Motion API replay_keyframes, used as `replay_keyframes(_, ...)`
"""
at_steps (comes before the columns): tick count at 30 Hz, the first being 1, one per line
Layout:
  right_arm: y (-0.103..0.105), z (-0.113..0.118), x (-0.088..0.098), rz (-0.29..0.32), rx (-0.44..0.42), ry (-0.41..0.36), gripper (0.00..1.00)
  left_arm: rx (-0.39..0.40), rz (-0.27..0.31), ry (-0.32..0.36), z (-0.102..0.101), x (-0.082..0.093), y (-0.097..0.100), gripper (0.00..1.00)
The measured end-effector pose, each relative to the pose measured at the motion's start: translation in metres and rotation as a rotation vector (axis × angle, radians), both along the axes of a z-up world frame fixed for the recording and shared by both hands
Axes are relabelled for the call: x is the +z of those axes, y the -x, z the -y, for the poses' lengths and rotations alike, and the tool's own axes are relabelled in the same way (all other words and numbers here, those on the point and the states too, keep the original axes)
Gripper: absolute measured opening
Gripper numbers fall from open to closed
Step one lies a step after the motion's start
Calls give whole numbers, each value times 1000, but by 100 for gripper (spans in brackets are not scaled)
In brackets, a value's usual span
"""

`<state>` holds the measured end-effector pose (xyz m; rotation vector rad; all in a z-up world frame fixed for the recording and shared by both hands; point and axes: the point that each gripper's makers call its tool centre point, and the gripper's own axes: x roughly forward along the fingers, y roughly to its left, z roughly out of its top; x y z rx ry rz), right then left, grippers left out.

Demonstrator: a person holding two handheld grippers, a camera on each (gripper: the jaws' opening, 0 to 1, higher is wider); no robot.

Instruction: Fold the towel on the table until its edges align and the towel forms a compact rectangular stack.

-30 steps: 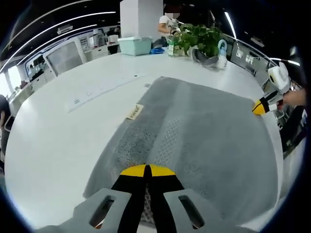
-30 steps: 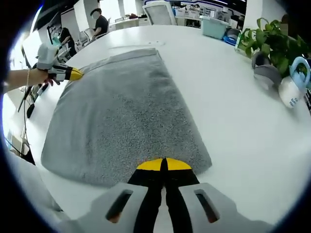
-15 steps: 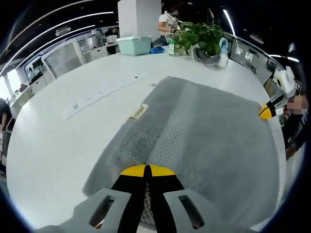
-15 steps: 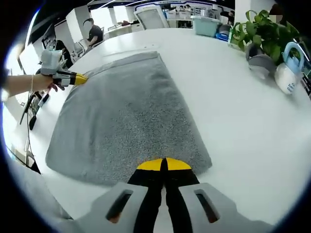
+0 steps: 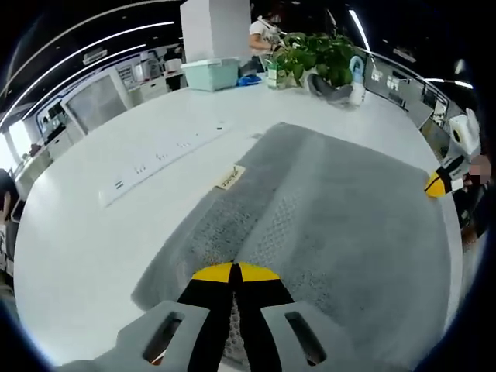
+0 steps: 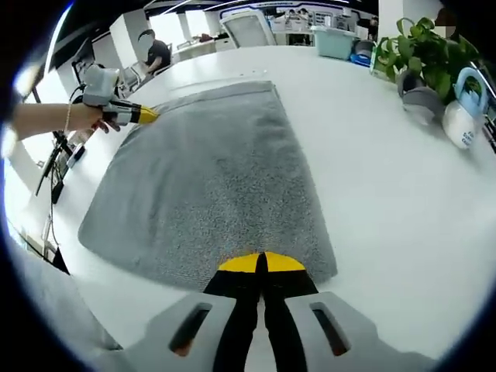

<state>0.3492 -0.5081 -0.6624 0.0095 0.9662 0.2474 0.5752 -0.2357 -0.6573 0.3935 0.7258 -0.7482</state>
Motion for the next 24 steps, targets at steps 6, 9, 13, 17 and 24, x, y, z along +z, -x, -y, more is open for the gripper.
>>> replay_keyframes(6, 5, -7, 0, 3, -2, -10, 0, 18, -10, 8, 5, 0, -7, 1)
replay_keyframes(9, 7, -9, 0, 3, -7, -18, 0, 4, -6, -1, 8, 0, -11, 1)
replay_keyframes(13, 10, -14, 0, 0, -5, -26, 0, 2, -2, 8, 11, 0, -17, 1)
replay_keyframes(17, 15, -21, 0, -5, -1, -36, 0, -5, 5, 9, 16, 0, -23, 1)
replay_keyframes(24, 20, -32, 0, -17, 22, -50, 0, -16, 9, 13, 21, 3, -27, 1)
